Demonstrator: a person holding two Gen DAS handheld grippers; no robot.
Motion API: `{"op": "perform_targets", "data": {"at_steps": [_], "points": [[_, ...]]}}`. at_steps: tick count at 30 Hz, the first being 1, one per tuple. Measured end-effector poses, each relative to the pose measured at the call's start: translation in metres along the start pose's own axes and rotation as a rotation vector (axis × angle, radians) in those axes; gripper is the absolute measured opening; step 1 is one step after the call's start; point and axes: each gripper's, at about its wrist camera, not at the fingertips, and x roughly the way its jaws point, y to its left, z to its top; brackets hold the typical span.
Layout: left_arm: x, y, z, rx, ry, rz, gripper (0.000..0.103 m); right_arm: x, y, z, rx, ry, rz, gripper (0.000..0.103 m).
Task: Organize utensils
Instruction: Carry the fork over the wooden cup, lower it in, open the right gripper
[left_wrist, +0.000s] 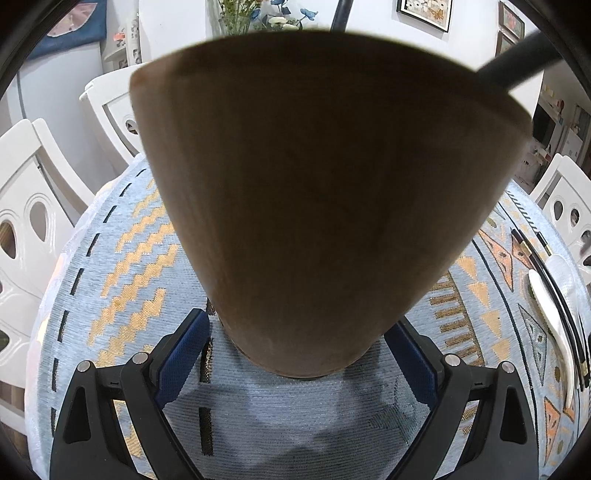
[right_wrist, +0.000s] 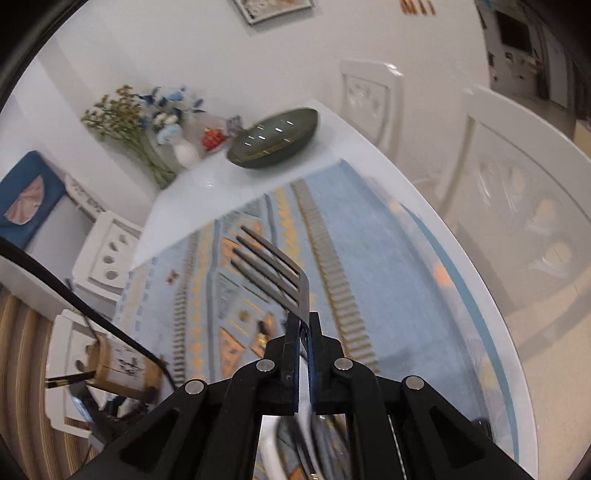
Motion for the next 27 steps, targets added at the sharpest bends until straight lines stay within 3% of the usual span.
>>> {"op": "perform_targets", "data": {"at_steps": [5,12,15,20,27], "points": [[-0.001,-0.003,0.0,0.011,-0.01,0.017,0.097,-0.015,0.046,0.016,-0.094,-0.019,0.122,0.003],[-0.006,-0.002,-0.005,-0.003,-0.023,0.002,0.096,-0.016,0.138,0.03,-0.205,0.003,0.411,0.003],[-0.007,0.0,-0.006,-0.01,-0.02,-0.01,0.096,-0.005,0.179,0.029,-0.269,0.016,0.494,0.003],[-0.005,0.004,-0.004,-0.026,-0.01,-0.04,0.095,0.011,0.243,0.015,-0.384,0.033,0.526,0.003],[-0.004,0.015,-0.003,-0.036,-0.007,-0.054,0.095,0.043,0.296,-0.009,-0.503,0.114,0.534,0.003]]}}
